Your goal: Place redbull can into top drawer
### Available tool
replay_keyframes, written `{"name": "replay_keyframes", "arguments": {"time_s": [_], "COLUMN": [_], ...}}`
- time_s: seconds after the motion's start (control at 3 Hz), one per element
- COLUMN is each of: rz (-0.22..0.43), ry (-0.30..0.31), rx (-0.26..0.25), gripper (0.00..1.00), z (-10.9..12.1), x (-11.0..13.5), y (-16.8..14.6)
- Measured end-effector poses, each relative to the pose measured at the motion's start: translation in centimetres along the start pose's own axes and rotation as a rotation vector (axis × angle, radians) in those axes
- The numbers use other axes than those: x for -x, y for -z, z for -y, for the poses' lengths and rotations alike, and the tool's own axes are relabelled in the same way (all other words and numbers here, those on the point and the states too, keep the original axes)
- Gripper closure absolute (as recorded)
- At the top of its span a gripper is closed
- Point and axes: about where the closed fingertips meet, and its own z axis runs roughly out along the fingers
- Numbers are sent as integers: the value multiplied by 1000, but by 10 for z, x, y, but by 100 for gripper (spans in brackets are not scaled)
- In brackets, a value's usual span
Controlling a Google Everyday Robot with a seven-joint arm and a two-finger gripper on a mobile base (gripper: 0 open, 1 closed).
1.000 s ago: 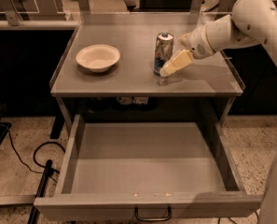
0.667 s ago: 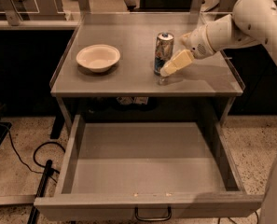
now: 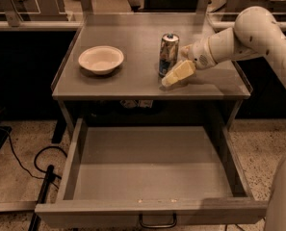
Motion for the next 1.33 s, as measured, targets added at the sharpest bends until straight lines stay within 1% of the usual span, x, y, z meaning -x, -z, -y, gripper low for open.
{"name": "replay_keyframes", "arguments": {"time_s": [0.33, 0.67, 1.0, 1.33], "rz": [0, 37, 38, 38], "ry": [0, 25, 25, 25], "rx": [1, 36, 37, 37], "gripper": [0, 0, 0, 20], "z": [0, -5, -5, -5], "x": [0, 24, 24, 24], "y": [0, -12, -12, -12]}}
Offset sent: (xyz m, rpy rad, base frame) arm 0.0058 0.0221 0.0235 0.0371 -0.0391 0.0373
